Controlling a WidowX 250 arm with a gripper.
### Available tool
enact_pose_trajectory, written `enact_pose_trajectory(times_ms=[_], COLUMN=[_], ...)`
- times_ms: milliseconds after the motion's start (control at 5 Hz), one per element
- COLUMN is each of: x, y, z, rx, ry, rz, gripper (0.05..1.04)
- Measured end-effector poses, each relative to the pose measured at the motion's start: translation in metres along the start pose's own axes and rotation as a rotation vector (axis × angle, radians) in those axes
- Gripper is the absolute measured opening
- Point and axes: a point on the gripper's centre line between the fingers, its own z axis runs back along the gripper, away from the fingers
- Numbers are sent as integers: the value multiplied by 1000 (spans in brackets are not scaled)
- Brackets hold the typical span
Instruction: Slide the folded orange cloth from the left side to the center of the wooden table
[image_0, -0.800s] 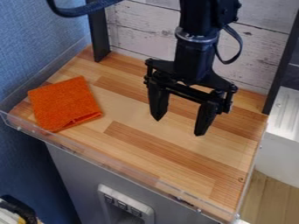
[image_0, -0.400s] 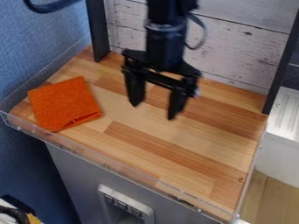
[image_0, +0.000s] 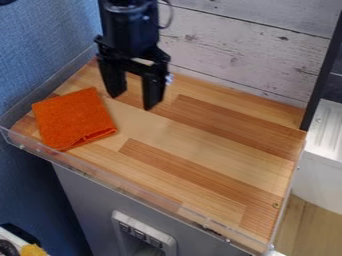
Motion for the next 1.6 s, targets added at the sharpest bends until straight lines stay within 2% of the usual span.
enact_pose_trajectory(times_ms=[400, 800, 1000, 1200, 1400, 1600], x=[-4, -4, -4, -3, -1, 0], y=[54, 89, 97, 101, 103, 106], z=[-2, -5, -4, -11, -24, -44], rx=[11, 48, 55, 55, 59, 55], ry=[-36, -30, -22, -1, -4, 3], rz=[-47, -59, -66, -69, -67, -64], gripper=[993, 998, 957, 677, 372, 156])
